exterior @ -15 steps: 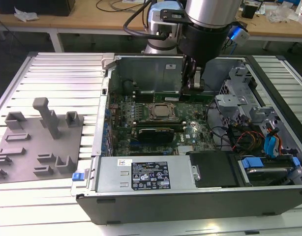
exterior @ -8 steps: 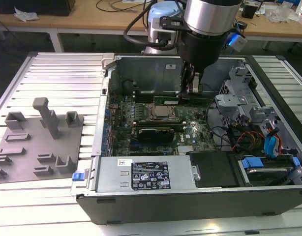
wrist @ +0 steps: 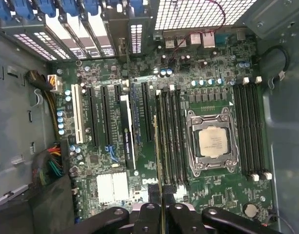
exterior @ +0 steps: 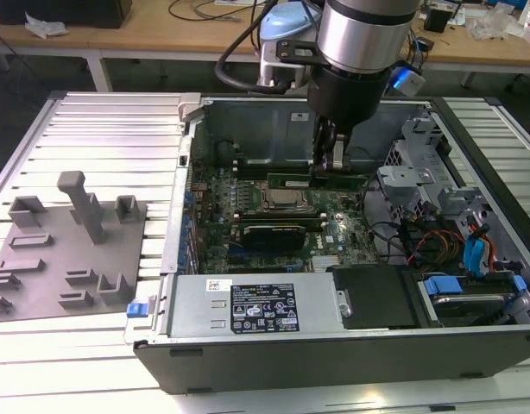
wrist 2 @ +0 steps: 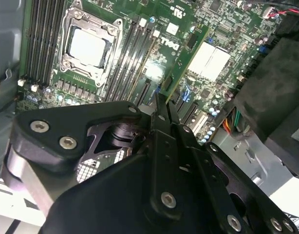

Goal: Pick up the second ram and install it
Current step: 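Insert the second ram into the second slot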

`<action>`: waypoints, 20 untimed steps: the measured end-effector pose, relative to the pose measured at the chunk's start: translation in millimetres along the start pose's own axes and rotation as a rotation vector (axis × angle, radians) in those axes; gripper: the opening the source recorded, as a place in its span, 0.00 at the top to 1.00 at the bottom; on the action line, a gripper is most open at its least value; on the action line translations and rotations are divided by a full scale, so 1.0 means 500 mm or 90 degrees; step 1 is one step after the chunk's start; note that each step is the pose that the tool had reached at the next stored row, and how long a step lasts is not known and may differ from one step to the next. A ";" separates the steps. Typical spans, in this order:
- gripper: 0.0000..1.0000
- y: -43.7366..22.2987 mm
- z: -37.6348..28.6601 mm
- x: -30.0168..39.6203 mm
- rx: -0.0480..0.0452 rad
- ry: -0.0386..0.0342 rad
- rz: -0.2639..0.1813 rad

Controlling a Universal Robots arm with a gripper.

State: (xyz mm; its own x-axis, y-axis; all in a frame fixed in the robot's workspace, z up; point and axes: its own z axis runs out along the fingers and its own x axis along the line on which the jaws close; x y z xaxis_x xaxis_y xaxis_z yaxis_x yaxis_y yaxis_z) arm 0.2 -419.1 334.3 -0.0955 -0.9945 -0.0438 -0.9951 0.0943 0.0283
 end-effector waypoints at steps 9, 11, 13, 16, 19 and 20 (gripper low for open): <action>0.86 0.000 0.024 -0.002 -0.0001 0.0001 -0.002; 0.86 0.000 0.032 -0.003 -0.0001 0.0000 -0.002; 0.86 0.001 0.049 -0.005 -0.0001 0.0001 -0.002; 0.86 0.028 0.076 -0.014 -0.0001 0.0001 -0.003; 0.86 0.042 0.090 -0.022 -0.0001 0.0001 -0.003; 0.86 0.044 0.098 -0.024 -0.0003 0.0002 -0.007</action>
State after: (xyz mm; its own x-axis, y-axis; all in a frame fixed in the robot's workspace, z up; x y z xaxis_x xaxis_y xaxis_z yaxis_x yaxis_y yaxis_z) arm -21.6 -402.8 286.3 -0.0850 -0.9954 -0.0437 -0.9961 0.0838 0.0283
